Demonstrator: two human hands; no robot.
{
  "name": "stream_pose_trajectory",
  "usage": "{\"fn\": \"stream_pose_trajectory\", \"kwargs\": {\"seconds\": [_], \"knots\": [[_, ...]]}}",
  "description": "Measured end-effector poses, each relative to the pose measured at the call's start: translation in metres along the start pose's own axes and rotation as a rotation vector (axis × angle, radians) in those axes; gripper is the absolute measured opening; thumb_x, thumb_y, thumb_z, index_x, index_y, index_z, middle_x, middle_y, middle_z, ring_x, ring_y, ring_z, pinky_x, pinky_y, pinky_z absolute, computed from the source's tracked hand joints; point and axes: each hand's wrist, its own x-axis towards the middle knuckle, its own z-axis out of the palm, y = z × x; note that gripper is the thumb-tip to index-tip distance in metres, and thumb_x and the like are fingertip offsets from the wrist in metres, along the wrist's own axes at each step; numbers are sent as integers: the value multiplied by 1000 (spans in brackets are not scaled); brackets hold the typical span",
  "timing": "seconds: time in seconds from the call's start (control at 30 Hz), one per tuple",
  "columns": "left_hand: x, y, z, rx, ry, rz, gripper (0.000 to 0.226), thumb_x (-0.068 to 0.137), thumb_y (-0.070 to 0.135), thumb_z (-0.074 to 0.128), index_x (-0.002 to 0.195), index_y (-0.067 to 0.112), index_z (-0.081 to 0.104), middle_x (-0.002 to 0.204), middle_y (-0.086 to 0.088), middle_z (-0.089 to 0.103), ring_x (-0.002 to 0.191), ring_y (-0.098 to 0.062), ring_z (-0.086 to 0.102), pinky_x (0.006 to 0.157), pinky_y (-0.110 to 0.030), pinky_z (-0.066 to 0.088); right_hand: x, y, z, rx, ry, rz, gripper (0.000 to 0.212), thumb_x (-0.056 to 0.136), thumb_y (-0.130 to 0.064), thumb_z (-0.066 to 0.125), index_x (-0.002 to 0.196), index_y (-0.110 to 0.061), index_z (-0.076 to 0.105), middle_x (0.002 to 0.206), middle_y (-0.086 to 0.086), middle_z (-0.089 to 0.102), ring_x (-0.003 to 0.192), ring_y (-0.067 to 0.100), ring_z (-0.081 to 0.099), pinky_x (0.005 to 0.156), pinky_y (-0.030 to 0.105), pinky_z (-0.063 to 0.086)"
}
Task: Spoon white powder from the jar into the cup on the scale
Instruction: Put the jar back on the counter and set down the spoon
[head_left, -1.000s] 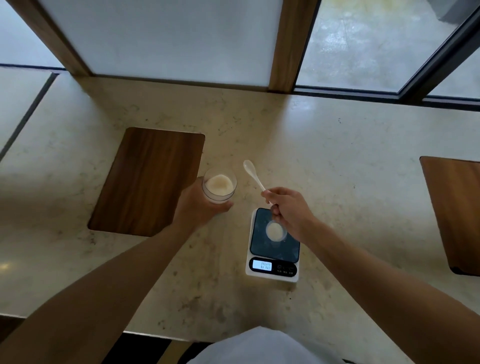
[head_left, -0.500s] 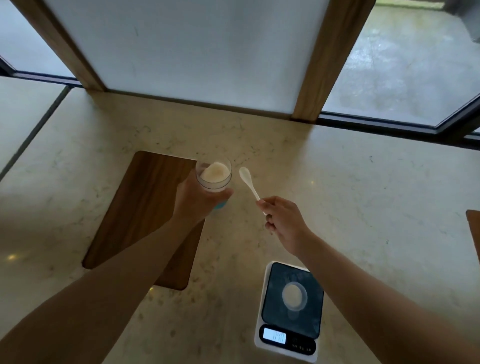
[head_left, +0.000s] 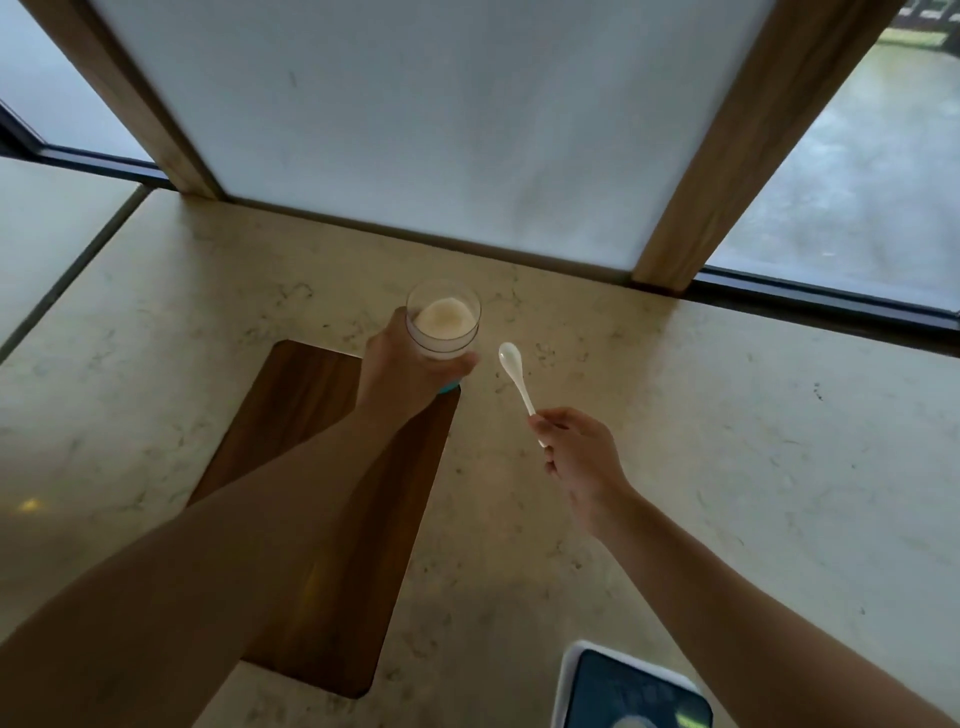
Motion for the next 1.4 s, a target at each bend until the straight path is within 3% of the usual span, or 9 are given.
{"fn": "stream_pose_trajectory", "kwargs": {"seconds": [0.23, 0.4, 0.57, 0.73, 0.8, 0.9, 1.13, 1.4], "knots": [[28, -12, 15, -9, 35, -39, 77, 61, 65, 77, 122, 25, 52, 110, 10, 62, 99, -11, 60, 86, -29, 55, 27, -14, 12, -18, -7, -55, 6, 89, -21, 71, 89, -19, 77, 64, -11, 61, 63, 9, 54, 68, 29, 46], [38, -20, 22, -38, 55, -111, 80, 56, 68, 78, 119, 27, 53, 106, 16, 62, 96, -6, 60, 78, -16, 48, 40, -17, 17, -27, -1, -75, 5, 88, -21, 72, 86, -22, 76, 66, -10, 62, 64, 9, 55, 70, 30, 47], [45, -23, 26, -39, 73, -101, 77, 58, 67, 78, 119, 26, 52, 103, 17, 60, 93, -5, 59, 73, -10, 43, 47, -18, 18, -50, 8, -102, 11, 89, -19, 71, 80, -26, 73, 68, -8, 63, 63, 9, 54, 67, 30, 46], [48, -22, 29, -49, 96, -74, 72, 61, 64, 78, 118, 27, 52, 100, 17, 60, 91, -4, 60, 71, -6, 44, 51, -15, 22, -44, 18, -82, 4, 89, -21, 71, 87, -20, 75, 71, -7, 63, 66, 9, 54, 66, 29, 45], [50, -24, 30, -49, 98, -60, 72, 62, 62, 78, 119, 26, 52, 101, 15, 61, 93, -5, 60, 74, -10, 49, 51, -13, 23, -45, 22, -81, 4, 89, -22, 71, 88, -20, 75, 72, -6, 63, 67, 10, 54, 68, 30, 47], [51, -28, 30, -81, 60, -69, 78, 61, 61, 80, 122, 22, 51, 105, 10, 61, 98, -10, 61, 83, -26, 55, 50, -12, 25, -52, 23, -85, 5, 88, -23, 71, 89, -21, 76, 73, -6, 64, 69, 10, 55, 70, 31, 48], [40, -32, 29, -191, 2, -229, 114, 48, 66, 83, 138, 19, 32, 127, 1, 48, 118, -20, 48, 98, -44, 48, 36, -16, 24, 1, 2, -86, 4, 87, -21, 73, 87, -21, 76, 70, -7, 64, 68, 11, 55, 70, 31, 45], [0, -25, 11, -65, -39, -251, 113, 60, 76, 70, 147, 20, 23, 146, -6, 39, 130, -25, 42, 104, -47, 42, 0, -26, 9, -5, -9, -121, 6, 83, -17, 75, 86, -18, 80, 65, -7, 66, 64, 12, 57, 67, 32, 46]]}}
